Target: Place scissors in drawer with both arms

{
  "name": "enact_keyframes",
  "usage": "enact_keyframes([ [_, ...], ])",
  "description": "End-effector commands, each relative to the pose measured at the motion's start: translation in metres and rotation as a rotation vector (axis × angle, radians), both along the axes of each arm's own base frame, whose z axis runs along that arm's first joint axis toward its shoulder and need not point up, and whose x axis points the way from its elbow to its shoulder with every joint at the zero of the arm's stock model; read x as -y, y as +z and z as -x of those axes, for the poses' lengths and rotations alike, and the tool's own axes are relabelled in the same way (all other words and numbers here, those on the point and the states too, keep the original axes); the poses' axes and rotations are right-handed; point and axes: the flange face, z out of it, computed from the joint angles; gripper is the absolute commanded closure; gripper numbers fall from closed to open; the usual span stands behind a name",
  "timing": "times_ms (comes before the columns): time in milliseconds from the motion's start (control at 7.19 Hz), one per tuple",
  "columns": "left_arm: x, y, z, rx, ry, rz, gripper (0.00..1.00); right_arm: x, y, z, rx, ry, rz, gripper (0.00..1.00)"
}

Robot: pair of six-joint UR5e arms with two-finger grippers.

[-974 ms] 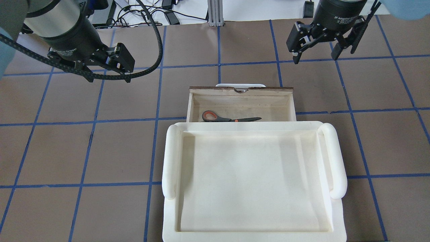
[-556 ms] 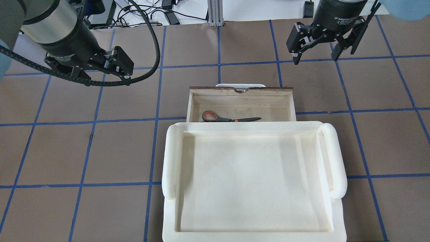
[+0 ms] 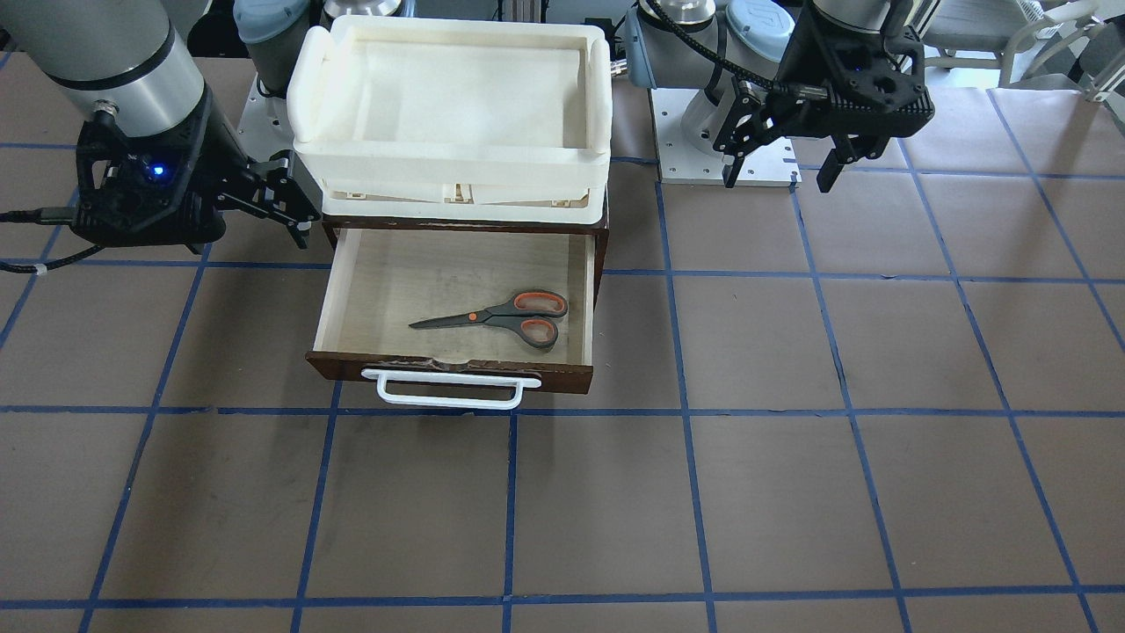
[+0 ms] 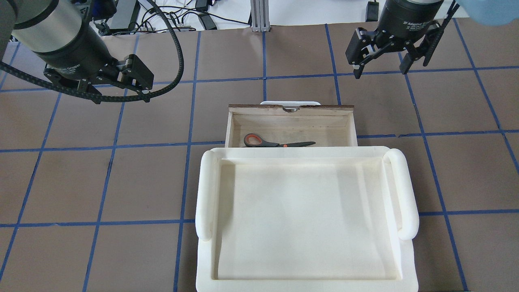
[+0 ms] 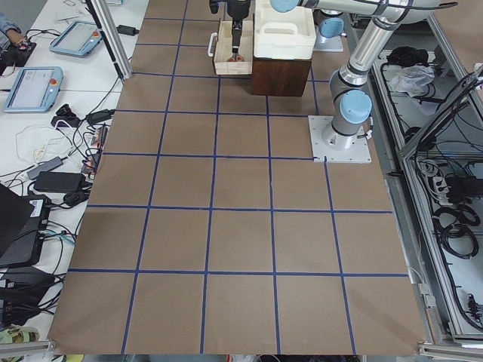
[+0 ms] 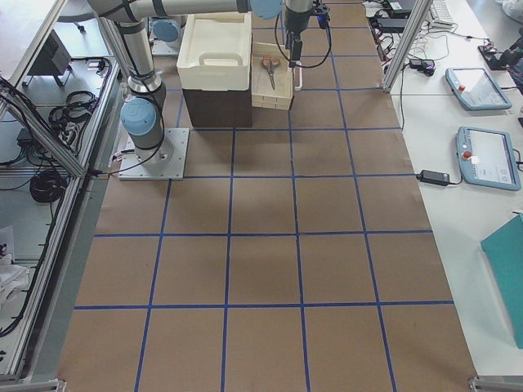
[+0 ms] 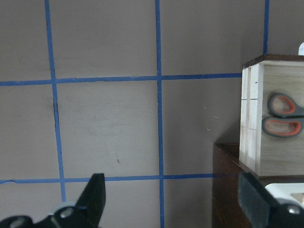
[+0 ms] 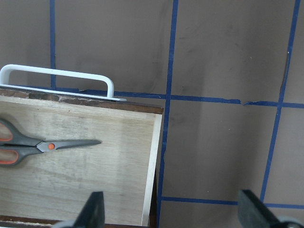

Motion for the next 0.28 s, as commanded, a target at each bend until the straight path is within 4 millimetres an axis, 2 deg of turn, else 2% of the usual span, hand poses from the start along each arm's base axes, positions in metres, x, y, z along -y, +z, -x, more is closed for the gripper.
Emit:
enact_keyframes([
  [0,-0.0006,0.0009,-0.0005,-0.001,0.002,0.003,0.00,0.0006,-0.0007,0.0001,-0.001,0.000,0.000,0.00],
  [139,-0.0005,0.0010,-0.0005,-0.001,0.002,0.004,0.00,0.0005,-0.0008,0.0001,-0.001,0.000,-0.002,0.00],
])
